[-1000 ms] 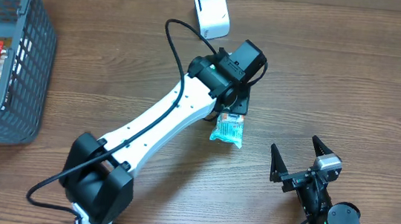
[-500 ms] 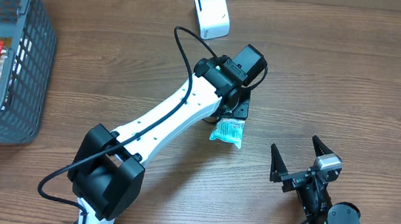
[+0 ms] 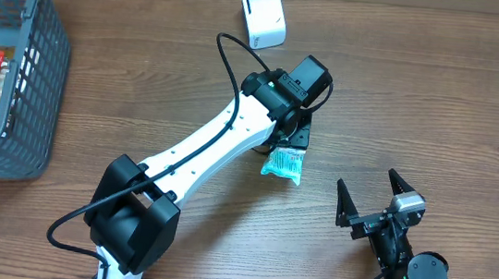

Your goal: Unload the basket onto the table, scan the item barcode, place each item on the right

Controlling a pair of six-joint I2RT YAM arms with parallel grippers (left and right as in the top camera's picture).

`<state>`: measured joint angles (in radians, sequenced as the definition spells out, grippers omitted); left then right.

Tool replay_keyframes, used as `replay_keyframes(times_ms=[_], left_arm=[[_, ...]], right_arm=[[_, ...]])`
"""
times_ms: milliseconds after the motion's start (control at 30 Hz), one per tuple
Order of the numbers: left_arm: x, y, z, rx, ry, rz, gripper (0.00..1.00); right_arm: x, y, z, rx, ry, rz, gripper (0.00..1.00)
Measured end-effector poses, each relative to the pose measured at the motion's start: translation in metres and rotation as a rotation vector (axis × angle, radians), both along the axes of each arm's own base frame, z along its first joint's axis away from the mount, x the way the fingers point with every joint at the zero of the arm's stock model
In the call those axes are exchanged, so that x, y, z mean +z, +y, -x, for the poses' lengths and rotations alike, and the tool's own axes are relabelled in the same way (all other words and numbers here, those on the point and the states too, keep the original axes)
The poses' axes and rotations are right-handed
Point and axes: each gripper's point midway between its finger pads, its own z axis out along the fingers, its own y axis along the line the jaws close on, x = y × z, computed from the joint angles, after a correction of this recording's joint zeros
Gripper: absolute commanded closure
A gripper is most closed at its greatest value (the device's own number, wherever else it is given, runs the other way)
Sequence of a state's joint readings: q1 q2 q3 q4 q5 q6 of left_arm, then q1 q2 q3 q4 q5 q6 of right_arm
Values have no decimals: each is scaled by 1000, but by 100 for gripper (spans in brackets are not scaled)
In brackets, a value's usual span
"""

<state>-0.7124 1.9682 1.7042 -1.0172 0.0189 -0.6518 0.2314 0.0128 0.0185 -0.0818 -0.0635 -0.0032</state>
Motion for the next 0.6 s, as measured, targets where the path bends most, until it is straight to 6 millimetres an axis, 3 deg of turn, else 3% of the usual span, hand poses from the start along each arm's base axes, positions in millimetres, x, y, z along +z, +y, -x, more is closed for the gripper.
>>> replay_keyframes(times_ms=[600], left_arm=[[1,-2,-2,0,-8,8,46]], right_arm=[[0,0,0,0,0,0,0]])
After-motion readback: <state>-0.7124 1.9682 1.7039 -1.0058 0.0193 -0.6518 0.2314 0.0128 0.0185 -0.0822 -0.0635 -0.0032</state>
